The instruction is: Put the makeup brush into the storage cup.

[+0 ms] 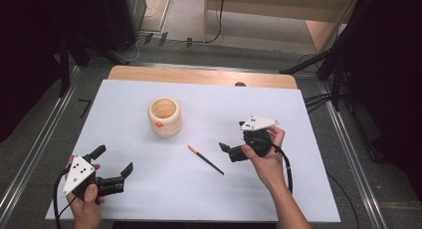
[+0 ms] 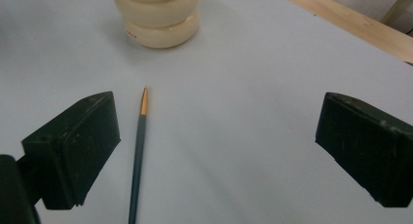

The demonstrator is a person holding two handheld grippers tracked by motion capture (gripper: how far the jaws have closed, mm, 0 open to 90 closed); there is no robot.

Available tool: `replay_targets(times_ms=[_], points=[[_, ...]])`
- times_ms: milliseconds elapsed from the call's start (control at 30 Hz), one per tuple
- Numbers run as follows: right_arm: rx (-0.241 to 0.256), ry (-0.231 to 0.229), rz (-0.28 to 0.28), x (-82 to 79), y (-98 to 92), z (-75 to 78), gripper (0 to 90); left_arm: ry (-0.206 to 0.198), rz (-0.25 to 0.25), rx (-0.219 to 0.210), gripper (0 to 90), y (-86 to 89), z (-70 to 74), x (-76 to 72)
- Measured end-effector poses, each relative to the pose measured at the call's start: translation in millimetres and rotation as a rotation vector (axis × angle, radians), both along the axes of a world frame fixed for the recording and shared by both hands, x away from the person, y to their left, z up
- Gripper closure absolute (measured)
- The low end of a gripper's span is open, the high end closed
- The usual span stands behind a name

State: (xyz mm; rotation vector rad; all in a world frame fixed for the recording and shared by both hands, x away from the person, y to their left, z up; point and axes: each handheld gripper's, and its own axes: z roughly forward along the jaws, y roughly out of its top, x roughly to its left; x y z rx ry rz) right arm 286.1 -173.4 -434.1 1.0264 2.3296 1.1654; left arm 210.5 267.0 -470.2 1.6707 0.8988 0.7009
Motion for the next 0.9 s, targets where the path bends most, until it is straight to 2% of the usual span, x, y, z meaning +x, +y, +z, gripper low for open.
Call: replay_targets(times_ms=[333,533,700,800,900], points=[[-0.021,0.014,0.037,5.4,16.5,-0.6,3.4,-0.001,0.001,-0.004,0.0,1.1,0.4,0.3],[-0.041,0.039,0.054,6.5,25.1,-2.1,4.9,-0.002,0.0,-0.01,0.0,1.3,0.6,0.5],[-0.058,0.052,0.067,8.7,30.2,-2.2,8.5,-0.001,-0.001,-0.009,0.0,1.4,0.4,0.9],[-0.066,0.061,0.078,9.6,33.4,-1.8,14.0,-0.001,0.0,-0.01,0.0,1.4,0.3,1.0],[-0.082,0.07,0.09,10.8,37.1,-2.2,14.3,-0.002,0.0,-0.011,0.0,1.4,0.6,0.9]])
